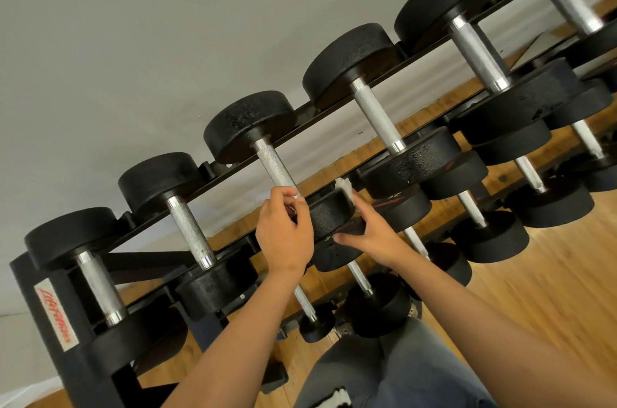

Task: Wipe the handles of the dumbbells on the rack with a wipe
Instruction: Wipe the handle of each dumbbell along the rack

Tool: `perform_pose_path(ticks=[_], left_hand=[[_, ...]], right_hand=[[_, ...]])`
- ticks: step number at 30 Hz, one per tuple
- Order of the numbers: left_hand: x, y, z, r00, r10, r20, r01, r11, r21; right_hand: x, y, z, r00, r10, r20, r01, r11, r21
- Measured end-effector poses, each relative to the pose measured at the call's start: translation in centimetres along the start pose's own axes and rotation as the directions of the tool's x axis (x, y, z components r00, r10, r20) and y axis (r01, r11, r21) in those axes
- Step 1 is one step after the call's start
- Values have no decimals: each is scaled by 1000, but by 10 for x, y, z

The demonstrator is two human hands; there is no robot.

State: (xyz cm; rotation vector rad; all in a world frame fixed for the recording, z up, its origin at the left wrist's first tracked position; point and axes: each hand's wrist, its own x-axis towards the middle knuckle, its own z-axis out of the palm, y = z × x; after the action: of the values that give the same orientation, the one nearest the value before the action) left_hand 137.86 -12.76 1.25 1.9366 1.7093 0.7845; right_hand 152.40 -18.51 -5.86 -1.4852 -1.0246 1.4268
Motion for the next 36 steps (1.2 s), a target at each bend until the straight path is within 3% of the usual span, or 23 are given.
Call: perform_pose_path(ticks=[6, 19, 23, 36], left_hand=[[0, 0, 1, 1000, 24, -13, -24, 1000, -6], [-1, 0, 1, 1000, 12, -23, -12, 1000, 5], [-2, 1, 2, 999, 17, -36, -17, 1000, 1], [-2, 6, 2, 999, -14, -43, 14, 1000, 11]], right_hand=[[-7, 8, -1, 999, 2, -41, -5, 996, -86], [-3, 12, -5, 999, 45, 22, -43, 994, -100], [8, 3, -5, 999, -2, 33, 6, 992, -127], [0, 7, -4, 1000, 25, -6, -26, 998, -56]])
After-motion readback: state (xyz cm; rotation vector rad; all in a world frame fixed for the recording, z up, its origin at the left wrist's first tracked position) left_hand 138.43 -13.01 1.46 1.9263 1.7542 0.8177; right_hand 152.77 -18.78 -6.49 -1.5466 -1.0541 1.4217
